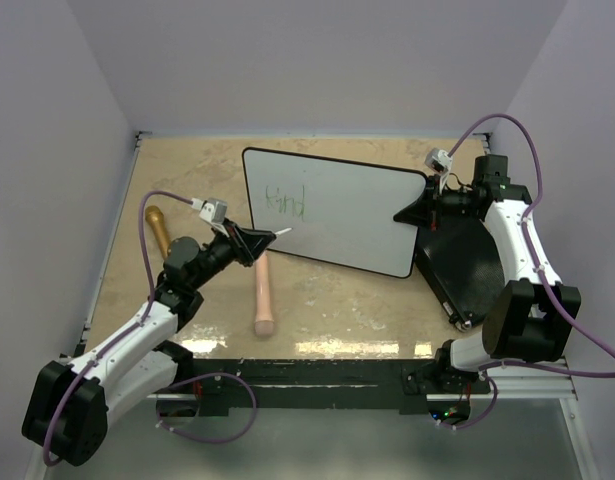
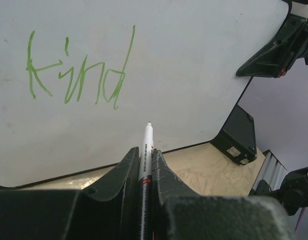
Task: Write a sentence on the whiteboard
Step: Write on the whiteboard at the center of the board.
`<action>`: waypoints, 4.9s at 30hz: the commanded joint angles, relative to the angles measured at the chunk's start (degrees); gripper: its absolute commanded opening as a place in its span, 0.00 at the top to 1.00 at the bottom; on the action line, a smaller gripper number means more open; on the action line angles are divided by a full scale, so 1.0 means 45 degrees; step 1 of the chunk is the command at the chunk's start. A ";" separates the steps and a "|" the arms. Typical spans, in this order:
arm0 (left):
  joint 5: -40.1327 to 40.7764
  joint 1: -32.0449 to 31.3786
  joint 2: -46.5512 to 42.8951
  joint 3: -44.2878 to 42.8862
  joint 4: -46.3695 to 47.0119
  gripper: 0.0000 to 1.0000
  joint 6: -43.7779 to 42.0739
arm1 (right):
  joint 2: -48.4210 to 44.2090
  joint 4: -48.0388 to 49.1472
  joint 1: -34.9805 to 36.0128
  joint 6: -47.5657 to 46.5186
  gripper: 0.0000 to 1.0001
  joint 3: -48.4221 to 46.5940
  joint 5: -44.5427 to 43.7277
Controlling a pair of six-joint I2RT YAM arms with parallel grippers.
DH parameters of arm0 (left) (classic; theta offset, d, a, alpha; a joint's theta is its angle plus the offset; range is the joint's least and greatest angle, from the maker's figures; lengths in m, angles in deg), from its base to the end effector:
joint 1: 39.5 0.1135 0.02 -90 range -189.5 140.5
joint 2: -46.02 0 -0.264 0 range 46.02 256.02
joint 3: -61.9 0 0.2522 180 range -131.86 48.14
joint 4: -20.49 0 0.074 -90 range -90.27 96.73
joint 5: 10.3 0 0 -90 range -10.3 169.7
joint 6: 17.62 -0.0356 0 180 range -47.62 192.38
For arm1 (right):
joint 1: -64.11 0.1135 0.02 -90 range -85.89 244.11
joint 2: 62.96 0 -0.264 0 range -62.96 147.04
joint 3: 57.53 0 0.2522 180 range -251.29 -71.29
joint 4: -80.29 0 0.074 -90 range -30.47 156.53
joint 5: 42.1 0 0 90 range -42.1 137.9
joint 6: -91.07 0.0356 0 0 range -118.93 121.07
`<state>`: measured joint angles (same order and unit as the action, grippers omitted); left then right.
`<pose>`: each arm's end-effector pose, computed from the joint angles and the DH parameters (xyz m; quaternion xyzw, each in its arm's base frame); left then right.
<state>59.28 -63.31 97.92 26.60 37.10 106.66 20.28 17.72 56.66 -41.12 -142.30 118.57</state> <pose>0.1836 -0.0946 0.2492 0.0613 0.7044 -0.4475 0.5476 0.2845 -0.0033 0.3073 -0.3738 0.7107 0.4226 0.4202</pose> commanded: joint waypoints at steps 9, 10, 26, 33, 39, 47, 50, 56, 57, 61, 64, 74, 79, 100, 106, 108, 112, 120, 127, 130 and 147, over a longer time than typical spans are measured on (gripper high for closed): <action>0.0379 -0.0079 -0.0263 -0.0701 -0.0302 1.00 -0.0684 | 0.0017 -0.0050 0.0091 -0.0409 1.00 -0.0062 -0.0588; 0.0379 -0.0079 -0.0302 -0.0760 -0.0362 1.00 -0.0743 | 0.0017 -0.0050 0.0072 -0.0428 1.00 -0.0042 -0.0588; 0.0399 -0.0079 -0.0478 -0.0936 -0.0948 1.00 -0.0744 | -0.0022 -0.0050 0.0091 -0.0428 1.00 -0.0061 -0.0569; 0.0223 -0.0079 -0.0439 -0.0936 -0.0812 1.00 -0.0646 | -0.0022 -0.0070 0.0091 -0.0428 1.00 -0.0062 -0.0549; 0.0086 -0.0079 -0.0362 -0.1052 -0.0675 1.00 -0.0626 | -0.0002 -0.0089 0.0072 -0.0428 1.00 -0.0081 -0.0510; 0.0474 -0.0760 0.0750 -0.1989 -0.0986 1.00 -0.1309 | 0.0056 -0.0109 0.0072 -0.0448 1.00 -0.0081 -0.0491; 0.1392 -0.1229 0.0966 -0.2108 -0.1143 1.00 -0.1914 | 0.0076 -0.0109 0.0091 -0.0467 1.00 -0.0062 -0.0491; 0.2117 -0.1251 0.1414 -0.2535 -0.0753 1.00 -0.2267 | 0.0310 -0.0538 0.0072 -0.0876 1.00 -0.0218 -0.0432; 0.2020 -0.1251 0.1609 -0.2692 -0.0753 1.00 -0.2267 | 0.0310 -0.0558 0.0091 -0.0897 1.00 -0.0218 -0.0432; 0.1766 -0.1271 0.2566 -0.3142 -0.0169 1.00 -0.2130 | 0.0271 -0.0539 0.0072 -0.0897 1.00 -0.0237 -0.0412; 0.1649 -0.1290 0.3074 -0.3572 0.0067 1.00 -0.2091 | 0.0291 -0.0480 0.0091 -0.0858 1.00 -0.0198 -0.0432; 0.1375 -0.1368 0.3838 -0.3827 0.0107 1.00 -0.2189 | 0.0330 -0.0343 0.0091 -0.0721 1.00 -0.0179 -0.0471; 0.1550 -0.1446 0.4170 -0.3924 0.0126 1.00 -0.2247 | 0.0291 -0.0343 0.0091 -0.0701 1.00 -0.0179 -0.0471; 0.2391 -0.1446 0.4600 -0.4159 -0.0909 1.00 -0.2794 | 0.0252 -0.0382 0.0091 -0.0721 1.00 -0.0179 -0.0490; 0.2332 -0.1446 0.4522 -0.3827 -0.1300 1.00 -0.2678 | 0.0232 -0.0382 0.0072 -0.0721 1.00 -0.0179 -0.0471; 0.2293 -0.1446 0.4464 -0.3632 -0.1280 1.00 -0.2599 | 0.0252 -0.0401 0.0091 -0.0741 1.00 -0.0179 -0.0471; 0.2196 -0.1446 0.4424 -0.3397 -0.1300 1.00 -0.2521 | 0.0232 -0.0402 0.0091 -0.0760 1.00 -0.0218 -0.0452; 0.2058 -0.1446 0.4443 -0.3378 -0.1475 1.00 -0.2501 | 0.0232 -0.0402 0.0072 -0.0760 1.00 -0.0198 -0.0452; 0.2137 -0.1446 0.4248 -0.3689 -0.1319 1.00 -0.2306 | 0.0213 -0.0421 0.0091 -0.0780 1.00 -0.0198 -0.0452; 0.2156 -0.1446 0.4306 -0.4157 -0.1358 1.00 -0.2286 | 0.0213 -0.0421 0.0072 -0.0780 1.00 -0.0198 -0.0452; 0.2117 -0.1446 0.4892 -0.5506 -0.1808 1.00 -0.2521 | 0.0212 -0.0499 0.0091 -0.0819 1.00 -0.0218 -0.0412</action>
<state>68.24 -69.69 118.82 4.19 27.94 95.77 22.14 16.34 56.58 -42.22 -142.30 119.45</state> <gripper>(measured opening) 0.159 0.055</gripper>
